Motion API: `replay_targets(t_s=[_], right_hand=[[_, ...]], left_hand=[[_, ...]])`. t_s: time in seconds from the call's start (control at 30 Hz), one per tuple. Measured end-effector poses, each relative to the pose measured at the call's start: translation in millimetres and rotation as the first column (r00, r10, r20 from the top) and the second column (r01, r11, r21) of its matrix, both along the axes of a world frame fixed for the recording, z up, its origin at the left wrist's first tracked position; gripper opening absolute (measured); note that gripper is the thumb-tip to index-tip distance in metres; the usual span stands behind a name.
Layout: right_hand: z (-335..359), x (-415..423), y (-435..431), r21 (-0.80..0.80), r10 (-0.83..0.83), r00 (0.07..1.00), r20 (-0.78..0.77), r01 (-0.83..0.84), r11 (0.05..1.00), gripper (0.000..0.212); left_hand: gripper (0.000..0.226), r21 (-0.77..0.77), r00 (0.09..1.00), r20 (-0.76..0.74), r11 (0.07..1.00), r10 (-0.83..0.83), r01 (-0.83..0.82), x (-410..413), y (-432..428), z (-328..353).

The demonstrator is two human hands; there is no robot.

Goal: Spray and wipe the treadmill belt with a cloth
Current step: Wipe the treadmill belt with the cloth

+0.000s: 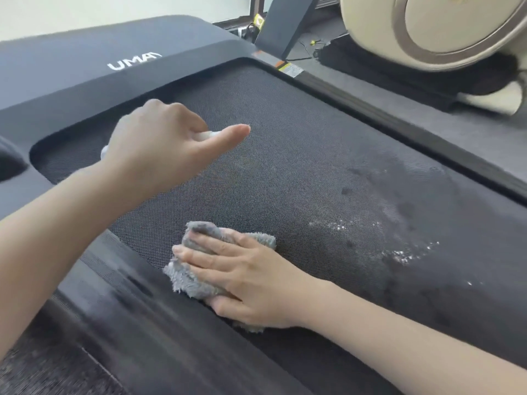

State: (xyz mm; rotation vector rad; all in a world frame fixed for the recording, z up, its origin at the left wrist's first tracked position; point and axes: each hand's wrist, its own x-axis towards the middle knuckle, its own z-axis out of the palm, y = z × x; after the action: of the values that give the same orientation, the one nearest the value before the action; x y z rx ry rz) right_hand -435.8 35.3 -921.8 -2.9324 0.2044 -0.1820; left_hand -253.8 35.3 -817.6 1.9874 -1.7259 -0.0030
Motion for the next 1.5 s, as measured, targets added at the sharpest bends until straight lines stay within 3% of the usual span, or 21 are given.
replay_targets(t_s=[0.13,0.23,0.43,0.67,1.0,1.5], right_hand=[[-1.7,-4.9,-7.1,-0.074,-0.027,1.000,0.001,0.027,0.997,0.057],[1.2,-5.1,-20.6,-0.045,-0.086,0.996,0.003,0.086,0.995,0.054],[6.9,-16.7,-85.9,-0.055,-0.300,0.947,-0.111,0.296,0.954,0.054],[1.8,-38.8,-154.5,-0.039,-0.503,0.856,-0.118,0.502,0.864,0.056],[1.4,-87.5,-239.5,0.027,-0.723,0.684,-0.102,0.728,0.685,0.055],[1.1,-153.6,-333.3,0.017,-0.878,0.455,-0.147,0.889,0.458,0.057]], left_hand=[[0.087,0.014,1.000,-0.016,1.000,-0.007,0.008,-1.7,-5.4,-6.3],[0.090,0.021,1.000,-0.014,1.000,-0.014,0.014,-1.7,-10.6,-10.7],[0.087,0.052,1.000,0.004,0.998,-0.029,0.028,-10.4,-20.1,-20.8],[0.076,0.080,0.998,0.015,0.995,-0.066,0.064,-31.4,-29.0,-26.4],[0.082,0.139,0.992,0.031,0.983,-0.126,0.121,-63.4,-51.5,-32.6],[0.079,0.196,0.978,0.037,0.961,-0.204,0.193,-103.9,-101.1,-34.3]])
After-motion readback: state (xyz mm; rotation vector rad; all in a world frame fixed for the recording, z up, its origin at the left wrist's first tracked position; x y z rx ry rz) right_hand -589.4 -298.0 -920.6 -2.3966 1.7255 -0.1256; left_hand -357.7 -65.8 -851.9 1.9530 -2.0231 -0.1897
